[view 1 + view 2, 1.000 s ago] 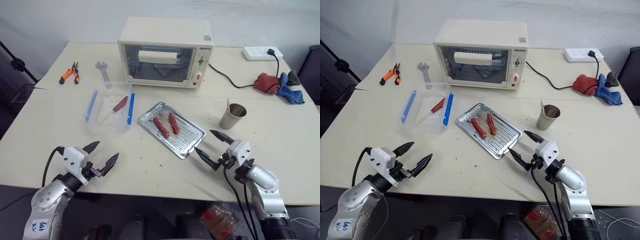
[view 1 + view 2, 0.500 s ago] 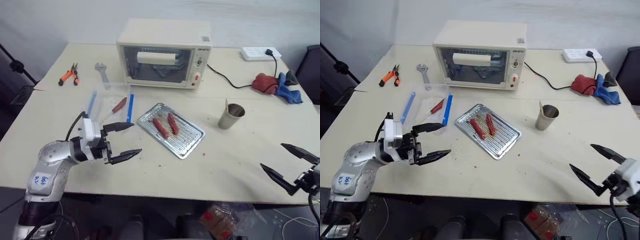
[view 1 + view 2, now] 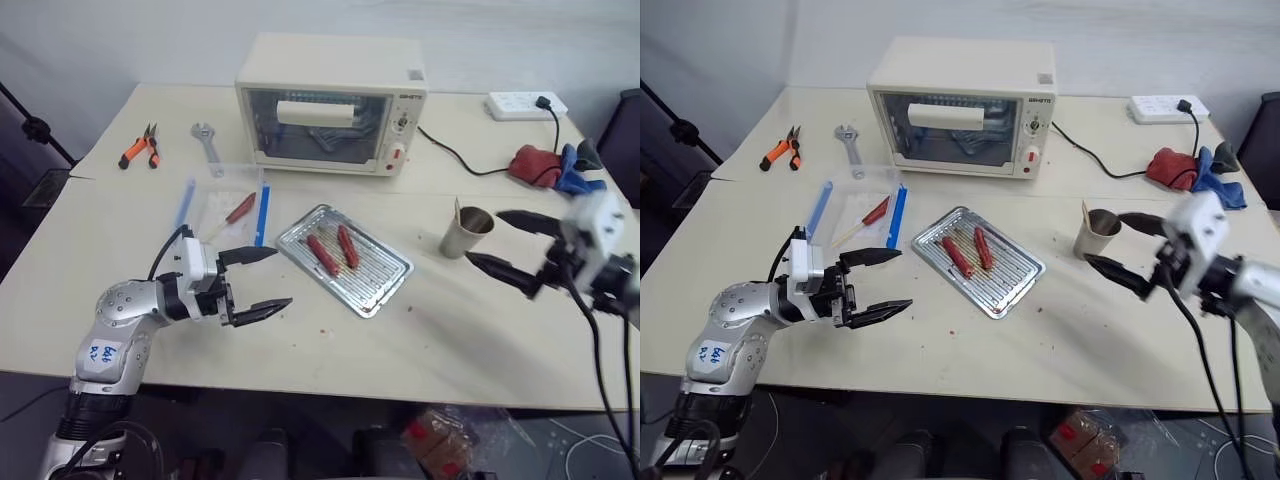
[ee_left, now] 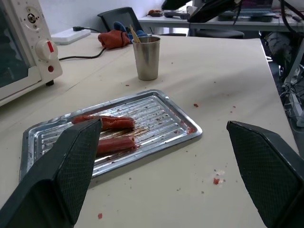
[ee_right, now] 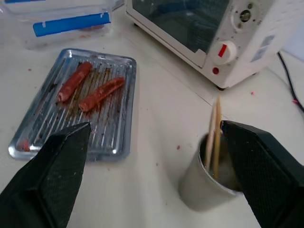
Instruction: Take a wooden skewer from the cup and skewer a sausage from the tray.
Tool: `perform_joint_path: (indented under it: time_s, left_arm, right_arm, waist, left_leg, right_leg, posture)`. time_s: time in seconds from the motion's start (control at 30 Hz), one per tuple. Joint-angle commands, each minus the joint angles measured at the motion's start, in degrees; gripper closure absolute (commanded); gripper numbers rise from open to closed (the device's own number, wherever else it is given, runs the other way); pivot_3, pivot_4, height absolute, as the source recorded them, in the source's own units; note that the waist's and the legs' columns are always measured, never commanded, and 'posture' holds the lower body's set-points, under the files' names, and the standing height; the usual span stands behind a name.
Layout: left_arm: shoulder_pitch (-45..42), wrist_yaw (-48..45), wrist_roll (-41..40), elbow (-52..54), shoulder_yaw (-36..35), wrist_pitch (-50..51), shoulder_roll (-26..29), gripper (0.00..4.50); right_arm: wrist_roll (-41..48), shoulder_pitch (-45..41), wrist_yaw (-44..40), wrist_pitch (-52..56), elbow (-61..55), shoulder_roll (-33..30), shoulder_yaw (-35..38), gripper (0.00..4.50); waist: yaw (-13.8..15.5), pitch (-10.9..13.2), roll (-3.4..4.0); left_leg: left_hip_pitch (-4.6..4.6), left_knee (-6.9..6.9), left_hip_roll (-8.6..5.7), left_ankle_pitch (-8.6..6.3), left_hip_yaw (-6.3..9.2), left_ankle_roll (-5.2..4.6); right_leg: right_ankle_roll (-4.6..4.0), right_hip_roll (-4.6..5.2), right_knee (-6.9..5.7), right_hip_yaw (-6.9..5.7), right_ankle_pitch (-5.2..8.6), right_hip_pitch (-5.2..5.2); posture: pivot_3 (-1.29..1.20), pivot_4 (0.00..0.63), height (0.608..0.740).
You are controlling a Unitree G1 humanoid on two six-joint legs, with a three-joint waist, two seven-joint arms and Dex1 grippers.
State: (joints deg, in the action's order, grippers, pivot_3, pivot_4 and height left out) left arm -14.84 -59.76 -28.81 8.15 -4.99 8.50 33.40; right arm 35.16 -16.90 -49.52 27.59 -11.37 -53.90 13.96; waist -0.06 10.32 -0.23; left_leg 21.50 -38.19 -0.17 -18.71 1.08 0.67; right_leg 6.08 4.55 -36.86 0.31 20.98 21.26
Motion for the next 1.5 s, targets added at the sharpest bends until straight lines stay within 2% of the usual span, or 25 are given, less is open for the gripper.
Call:
perform_joint_path:
  time_s: [0.03,0.17,0.3,0.77,1.0,1.5]
  left_arm:
    - [0.7,1.0,0.2,2.1,-0.4,-0.6,-0.1,0.04]
    - [1.7,2.0,0.2,3.2,-0.4,-0.4,-0.4,0.04]
    - [3.5,3.0,-0.1,4.7,-1.2,-0.3,-0.2,0.04]
    - [4.2,4.3,-0.1,5.9,-1.0,0.2,-0.1,0.04]
    - [4.3,4.2,-0.1,6.0,-1.3,0.2,0.1,0.04]
    - [3.3,4.1,0.2,5.1,-0.6,0.0,-0.3,0.04]
  right_arm:
    - [-2.7,-7.0,1.6,5.7,1.3,-0.9,-4.6,0.00]
    - [-6.8,-13.0,1.0,7.1,4.7,0.2,-9.9,0.00]
    - [-8.8,-16.3,1.1,6.7,7.4,1.3,-10.7,0.00]
    - [-10.4,-16.4,-0.8,8.3,8.1,2.0,-10.1,0.00]
    - [-9.2,-15.9,-1.5,8.3,7.4,2.1,-7.2,0.00]
    - [-12.3,-14.2,-1.8,6.7,9.6,4.2,-8.6,0.00]
  waist:
    - [0.2,0.0,0.00]
    - [0.0,0.0,0.00]
    - [-0.1,0.0,0.00]
    - [-0.1,0.0,0.00]
    - [-0.1,0.0,0.00]
    - [-0.2,0.0,0.00]
  left_leg:
    - [0.06,0.00,-0.03,0.00,-0.01,0.00]
    - [0.17,-0.01,-0.06,-0.01,-0.05,-0.03]
    - [0.18,0.02,-0.04,0.00,-0.07,-0.03]
    - [0.18,0.01,-0.03,0.00,-0.08,-0.03]
    - [0.17,0.01,-0.03,0.00,-0.08,-0.03]
    - [0.17,0.01,-0.03,0.00,-0.09,-0.03]
  right_leg:
    - [0.00,0.03,-0.01,0.01,0.00,0.09]
    - [0.00,0.05,-0.02,0.03,0.00,0.21]
    - [0.00,0.03,-0.03,0.04,0.00,0.24]
    - [0.00,0.02,-0.05,0.05,0.00,0.24]
    - [0.00,0.01,-0.06,0.04,0.00,0.24]
    - [0.00,0.01,-0.08,0.04,0.00,0.24]
  posture:
    - [0.00,0.150,0.740]
    - [0.00,0.150,0.740]
    - [0.00,0.150,0.740]
    - [0.00,0.150,0.740]
    - [0.00,0.150,0.740]
    - [0.00,0.150,0.740]
